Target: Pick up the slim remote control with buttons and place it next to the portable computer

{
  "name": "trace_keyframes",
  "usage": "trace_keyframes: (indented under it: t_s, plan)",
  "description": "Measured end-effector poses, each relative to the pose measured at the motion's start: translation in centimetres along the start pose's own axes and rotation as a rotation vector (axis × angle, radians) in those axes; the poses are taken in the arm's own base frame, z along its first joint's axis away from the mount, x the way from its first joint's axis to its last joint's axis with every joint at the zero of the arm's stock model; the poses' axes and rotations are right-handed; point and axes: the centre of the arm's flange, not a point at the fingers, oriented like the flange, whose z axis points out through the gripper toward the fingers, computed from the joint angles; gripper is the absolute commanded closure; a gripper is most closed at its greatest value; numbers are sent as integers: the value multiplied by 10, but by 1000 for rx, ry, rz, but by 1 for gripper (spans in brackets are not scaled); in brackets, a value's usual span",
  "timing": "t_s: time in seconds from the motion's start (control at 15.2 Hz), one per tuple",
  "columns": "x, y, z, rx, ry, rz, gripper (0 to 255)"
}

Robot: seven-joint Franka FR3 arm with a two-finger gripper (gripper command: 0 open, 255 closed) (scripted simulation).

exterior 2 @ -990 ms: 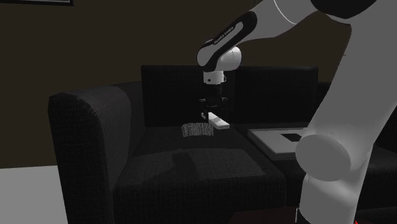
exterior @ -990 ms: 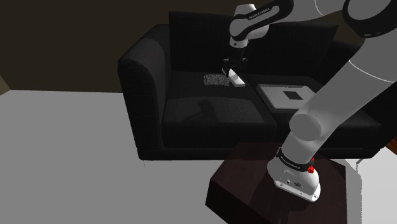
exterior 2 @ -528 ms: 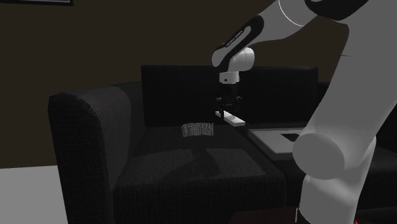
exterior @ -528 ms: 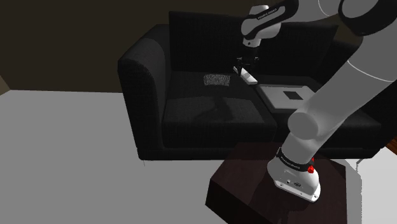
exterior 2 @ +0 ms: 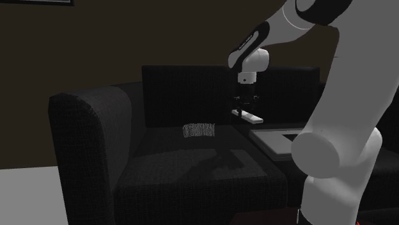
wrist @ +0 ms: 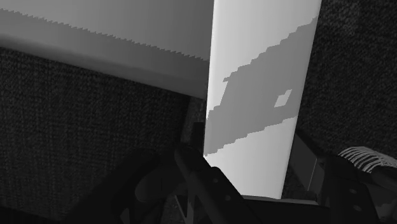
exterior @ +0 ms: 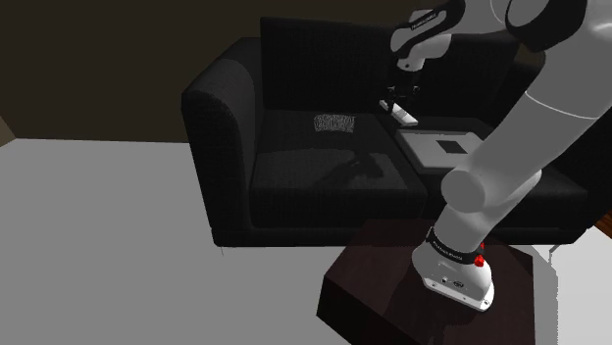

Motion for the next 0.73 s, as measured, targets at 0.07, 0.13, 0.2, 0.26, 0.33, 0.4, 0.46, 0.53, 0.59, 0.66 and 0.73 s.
trace_keyframes:
  t_s: [0.07, 0.13, 0.2, 0.26, 0.33, 0.4, 0.46, 0.53, 0.59, 0.66, 0.73]
  plan:
    - [2, 10, -2, 0, 0, 0, 255]
    - [4, 22, -1, 0, 0, 0, 255]
    - [7, 38, 0, 0, 0, 1, 255]
    - [7, 50, 2, 1, 0, 0, 255]
    - [10, 62, 4, 1, 0, 1, 255]
    - [15, 77, 4, 1, 0, 1, 255]
    - [18, 91, 4, 0, 0, 1, 255]
    - [20, 103, 4, 0, 0, 1, 255]
    - [23, 114, 2, 0, 0, 1, 255]
    - [26, 127, 3, 0, 0, 1, 255]
    - [27, 140, 5, 0, 0, 1, 255]
